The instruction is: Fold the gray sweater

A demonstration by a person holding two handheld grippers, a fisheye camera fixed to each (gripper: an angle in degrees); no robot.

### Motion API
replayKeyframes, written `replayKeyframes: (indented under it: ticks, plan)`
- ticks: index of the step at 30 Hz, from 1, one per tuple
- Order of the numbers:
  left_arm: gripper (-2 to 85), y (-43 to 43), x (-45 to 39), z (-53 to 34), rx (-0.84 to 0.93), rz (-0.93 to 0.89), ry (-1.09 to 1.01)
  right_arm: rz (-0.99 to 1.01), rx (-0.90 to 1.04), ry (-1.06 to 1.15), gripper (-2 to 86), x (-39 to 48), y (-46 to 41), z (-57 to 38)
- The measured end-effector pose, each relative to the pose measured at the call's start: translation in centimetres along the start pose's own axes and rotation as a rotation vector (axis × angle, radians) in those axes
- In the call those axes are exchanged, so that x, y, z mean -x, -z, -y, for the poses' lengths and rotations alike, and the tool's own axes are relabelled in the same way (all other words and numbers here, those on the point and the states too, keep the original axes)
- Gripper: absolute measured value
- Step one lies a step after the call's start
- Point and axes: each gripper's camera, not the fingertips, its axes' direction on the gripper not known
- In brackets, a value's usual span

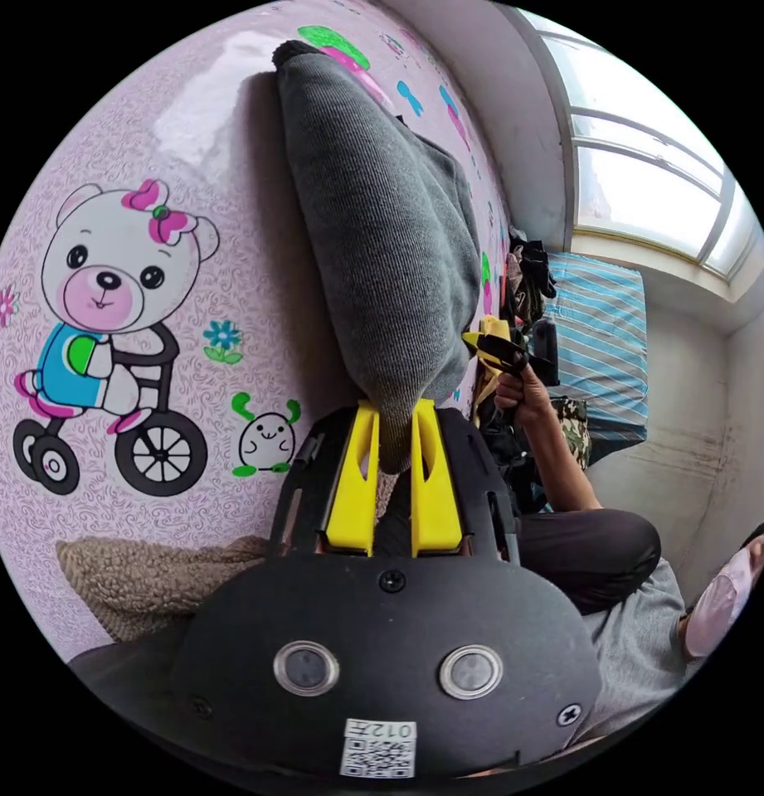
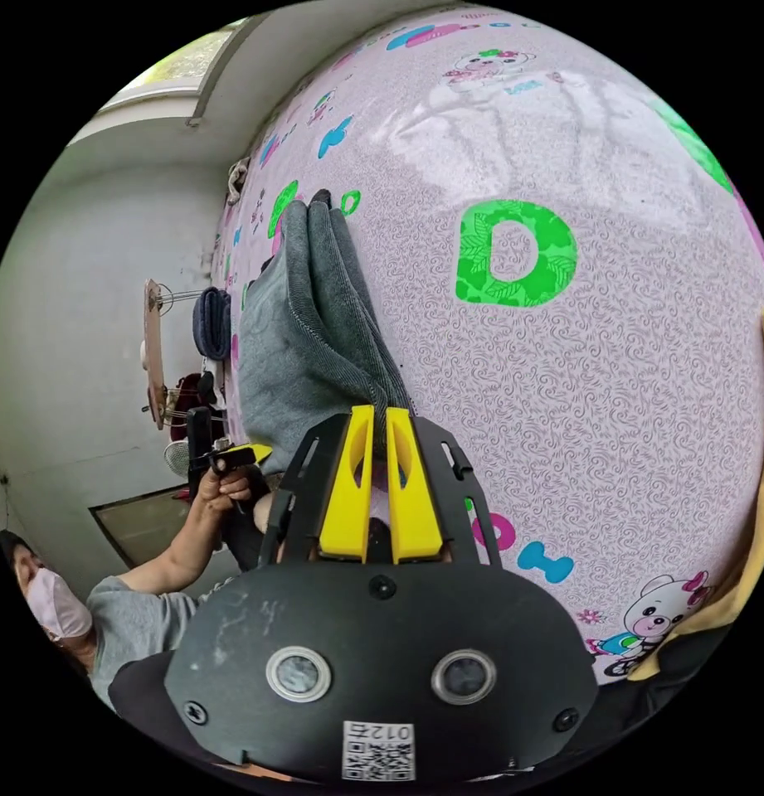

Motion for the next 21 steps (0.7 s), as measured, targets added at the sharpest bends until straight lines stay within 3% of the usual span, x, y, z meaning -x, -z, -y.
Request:
replayKeyframes:
  ticks: [5, 10, 14, 18, 21]
  plan:
    - [5.7, 1.0, 1.5, -0.8, 0.024, -0.004, 0.046, 0.033, 0.064, 0.038, 6.0, 0.7, 0.5, -1.1]
    - [5.7, 1.0, 1.3, -0.1, 0.046, 0.023, 0.036, -0.019, -0.088, 0.108, 9.1, 3.2, 2.5, -0.6]
    - [5.8, 0.9, 1.6, 0.0, 0.045, 0.011, 0.046, 0.004, -0.072, 0.174, 10.0, 5.4, 0.9, 0.9]
    - [6.0, 1.0, 1.2, -0.1, 0.043, 0.02, 0.04, -0.095, 0.041, 0.256, 5.9, 7.9, -3.0, 2.8]
    - [6.2, 1.4, -0.4, -0.4, 0.02, 0.06, -0.001, -0.201, -0.068, 0.354, 2.1, 10.3, -2.6, 2.3]
